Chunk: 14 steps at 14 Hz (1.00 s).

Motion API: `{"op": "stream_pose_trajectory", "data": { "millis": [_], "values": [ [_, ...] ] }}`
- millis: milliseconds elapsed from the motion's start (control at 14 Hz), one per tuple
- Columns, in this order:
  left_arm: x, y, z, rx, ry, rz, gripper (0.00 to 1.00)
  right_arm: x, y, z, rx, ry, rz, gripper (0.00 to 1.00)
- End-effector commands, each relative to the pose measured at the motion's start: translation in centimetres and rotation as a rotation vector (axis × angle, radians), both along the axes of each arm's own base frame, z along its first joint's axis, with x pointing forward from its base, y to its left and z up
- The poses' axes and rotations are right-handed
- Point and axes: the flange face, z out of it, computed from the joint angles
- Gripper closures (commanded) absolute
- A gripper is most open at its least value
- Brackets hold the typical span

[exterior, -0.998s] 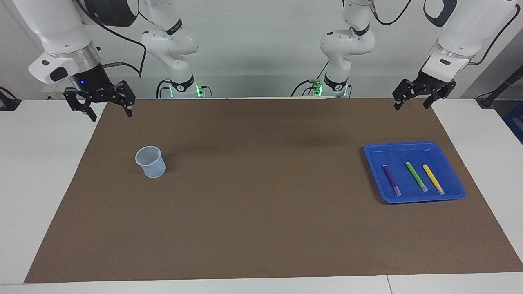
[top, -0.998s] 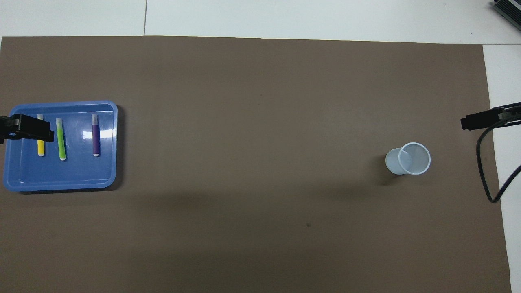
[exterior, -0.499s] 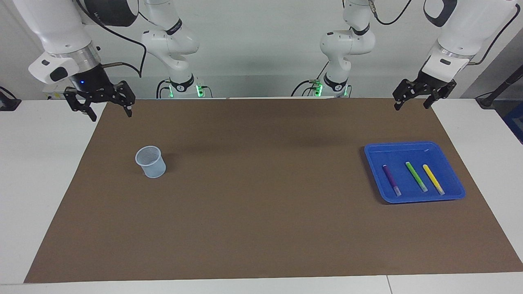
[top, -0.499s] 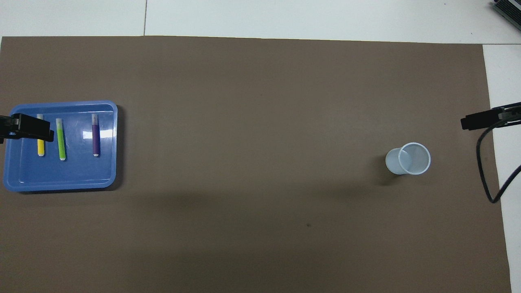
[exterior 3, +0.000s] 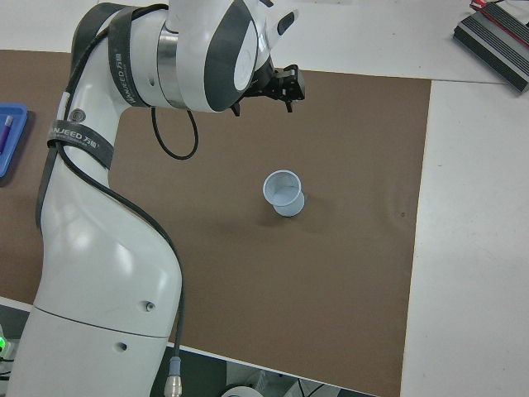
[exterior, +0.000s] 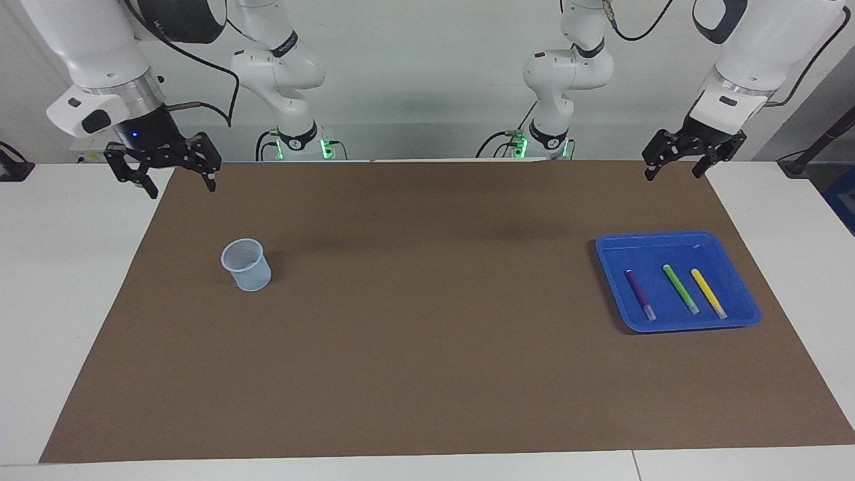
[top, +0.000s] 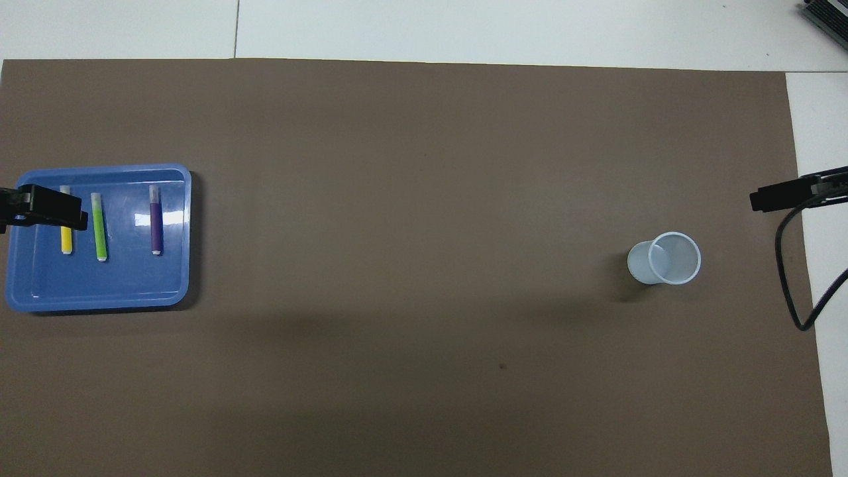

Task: Transfer and insert pens with both arms

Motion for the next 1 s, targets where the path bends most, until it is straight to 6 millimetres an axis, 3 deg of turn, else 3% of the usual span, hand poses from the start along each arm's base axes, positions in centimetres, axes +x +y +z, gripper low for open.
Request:
{"op": "stream_pose_trajectory", "data": {
  "millis": [0,927],
  "values": [
    [-0.01,0.08,-0.11,0.006,-0.012,-0.001,0.00,-0.50,-0.33,-0.05,0.022,-0.014,0.015,0.00],
    [0.01,0.17,-0.10,0.006,-0.013,-0.007,0.00,-0.60,-1.08,-0.09,0.021,-0.009,0.007,0.00]
  ]
}}
